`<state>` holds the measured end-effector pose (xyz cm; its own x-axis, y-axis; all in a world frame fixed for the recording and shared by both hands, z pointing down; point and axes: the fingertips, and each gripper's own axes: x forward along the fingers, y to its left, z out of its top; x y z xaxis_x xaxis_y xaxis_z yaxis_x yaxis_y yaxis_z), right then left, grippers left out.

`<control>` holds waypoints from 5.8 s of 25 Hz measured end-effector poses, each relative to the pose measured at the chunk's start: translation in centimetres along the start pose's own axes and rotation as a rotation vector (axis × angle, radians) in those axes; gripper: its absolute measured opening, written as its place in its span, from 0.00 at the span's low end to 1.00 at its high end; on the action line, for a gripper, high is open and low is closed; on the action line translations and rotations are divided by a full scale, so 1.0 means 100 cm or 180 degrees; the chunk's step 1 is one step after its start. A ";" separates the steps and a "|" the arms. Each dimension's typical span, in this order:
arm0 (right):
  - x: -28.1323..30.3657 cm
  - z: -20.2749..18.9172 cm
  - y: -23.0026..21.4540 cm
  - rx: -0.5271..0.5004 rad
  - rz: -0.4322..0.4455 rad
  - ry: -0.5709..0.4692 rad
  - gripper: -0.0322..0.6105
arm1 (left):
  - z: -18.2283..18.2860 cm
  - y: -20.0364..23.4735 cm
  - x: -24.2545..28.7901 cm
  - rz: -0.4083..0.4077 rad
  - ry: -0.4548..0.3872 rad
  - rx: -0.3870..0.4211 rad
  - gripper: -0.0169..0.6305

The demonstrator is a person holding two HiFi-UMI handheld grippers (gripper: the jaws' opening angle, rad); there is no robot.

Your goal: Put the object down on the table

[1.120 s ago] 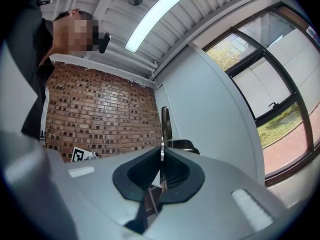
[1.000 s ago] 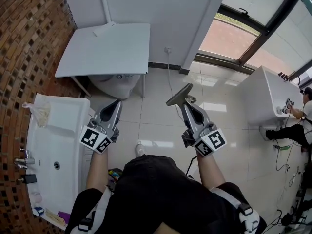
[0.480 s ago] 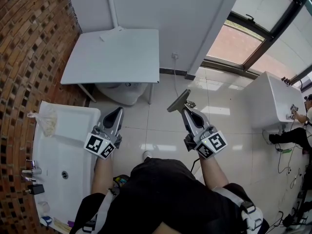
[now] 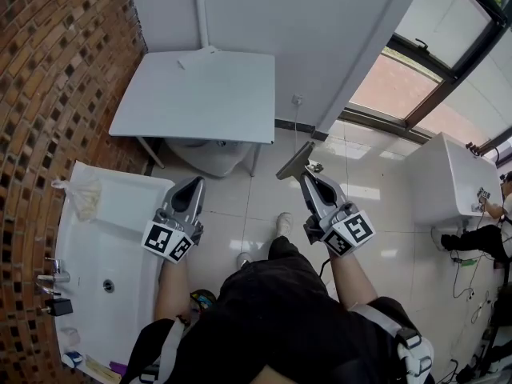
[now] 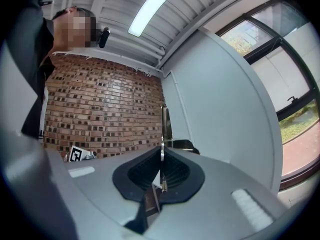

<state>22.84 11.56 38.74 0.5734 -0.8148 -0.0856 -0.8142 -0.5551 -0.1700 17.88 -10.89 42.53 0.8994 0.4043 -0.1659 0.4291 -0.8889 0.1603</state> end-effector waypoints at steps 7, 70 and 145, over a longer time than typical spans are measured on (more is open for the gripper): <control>0.024 -0.011 -0.021 0.0042 0.0113 0.0043 0.06 | -0.001 0.017 0.008 0.0164 0.0031 0.0069 0.02; 0.305 -0.031 -0.257 0.0292 0.0837 0.0286 0.06 | -0.017 0.218 0.275 0.0764 0.0067 0.0369 0.02; 0.541 -0.384 -0.252 0.3575 -0.0149 0.2626 0.06 | -0.175 0.355 0.218 0.1558 0.0758 -0.0513 0.02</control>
<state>70.93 -24.92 76.06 0.0592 -0.8798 0.4716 -0.0630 -0.4748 -0.8778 54.15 -29.83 61.61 0.9825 0.0074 0.1863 -0.0522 -0.9484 0.3128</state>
